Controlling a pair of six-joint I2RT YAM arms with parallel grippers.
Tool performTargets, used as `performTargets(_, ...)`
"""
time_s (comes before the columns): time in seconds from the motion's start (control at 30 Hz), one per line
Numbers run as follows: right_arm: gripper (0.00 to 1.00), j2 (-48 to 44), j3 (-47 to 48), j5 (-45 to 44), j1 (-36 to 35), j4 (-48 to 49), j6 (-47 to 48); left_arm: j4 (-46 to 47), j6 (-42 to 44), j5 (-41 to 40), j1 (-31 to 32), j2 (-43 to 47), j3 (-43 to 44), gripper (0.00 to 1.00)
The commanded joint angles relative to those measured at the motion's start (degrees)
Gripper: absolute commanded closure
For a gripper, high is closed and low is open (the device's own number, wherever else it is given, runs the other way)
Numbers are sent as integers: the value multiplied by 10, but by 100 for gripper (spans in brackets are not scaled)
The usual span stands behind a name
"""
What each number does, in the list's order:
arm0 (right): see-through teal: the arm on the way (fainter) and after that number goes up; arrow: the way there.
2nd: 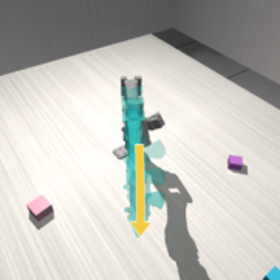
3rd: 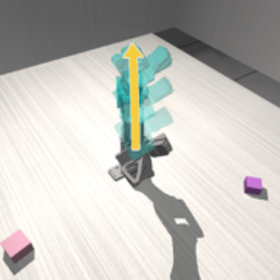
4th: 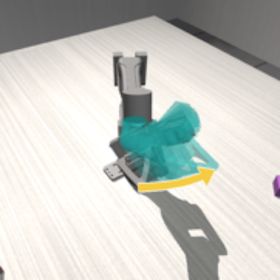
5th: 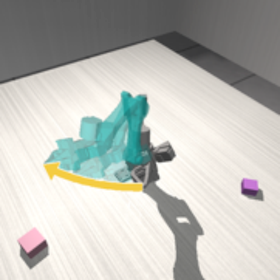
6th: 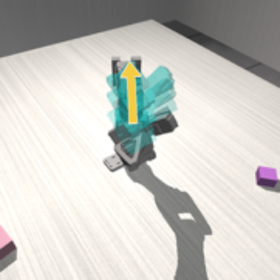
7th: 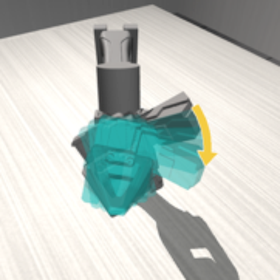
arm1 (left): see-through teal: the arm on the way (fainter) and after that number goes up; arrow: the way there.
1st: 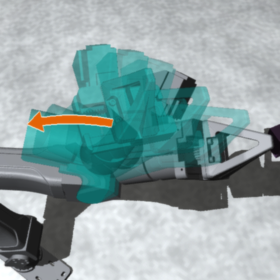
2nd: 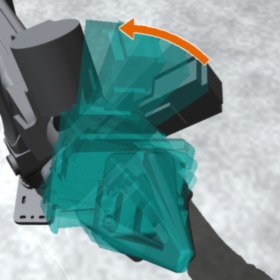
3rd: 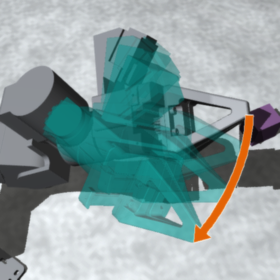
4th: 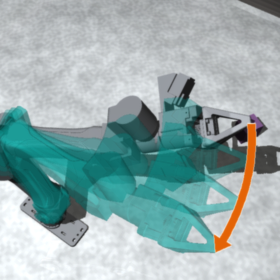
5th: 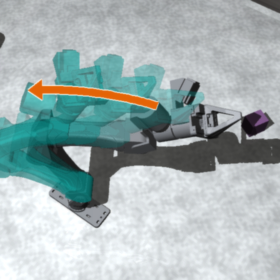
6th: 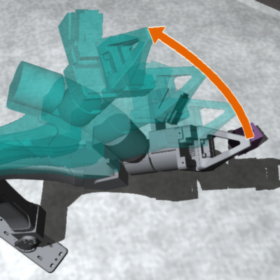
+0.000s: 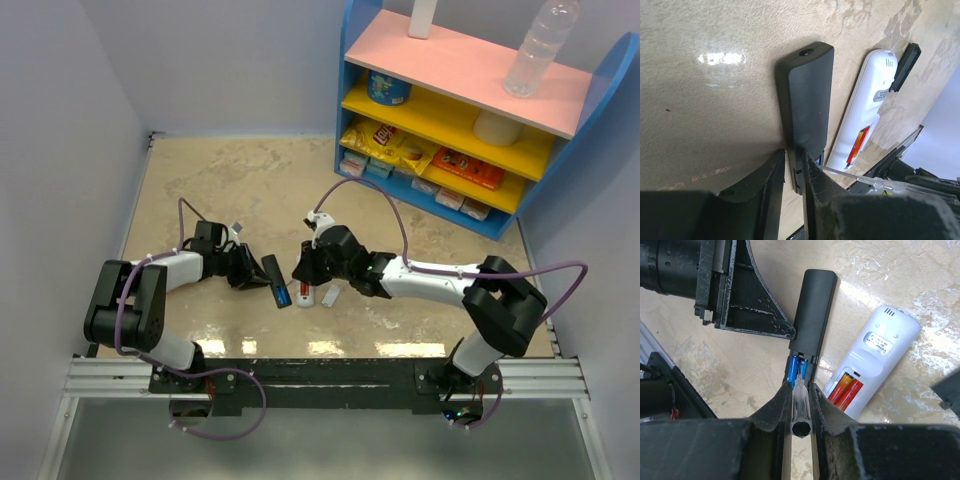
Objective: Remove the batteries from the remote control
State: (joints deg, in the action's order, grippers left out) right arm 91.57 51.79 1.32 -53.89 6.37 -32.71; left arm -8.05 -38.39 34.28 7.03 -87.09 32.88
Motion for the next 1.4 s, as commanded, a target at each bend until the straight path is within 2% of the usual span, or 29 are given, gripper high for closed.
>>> performTargets(0.0, 100, 8, -45, 16, 30, -20, 34, -7, 9, -39, 0, -19, -14, 75)
performTargets(0.2, 100, 2, -71, 54, 50, 19, 40, -6, 9, -44, 0, -26, -13, 76)
performTargets(0.47, 100, -10, -105, 197, 85, 97, 47, 0, 6, -43, 0, -25, -16, 76)
performTargets(0.73, 100, -7, -109, 253, 103, 121, 52, 8, 1, -41, 0, -28, -22, 76)
performTargets(1.03, 100, 5, -85, 265, 106, 127, 49, 18, -5, -39, 1, -28, -29, 76)
performTargets(1.37, 100, 2, -39, 242, 105, 65, 69, 16, -2, -33, 1, -26, -19, 75)
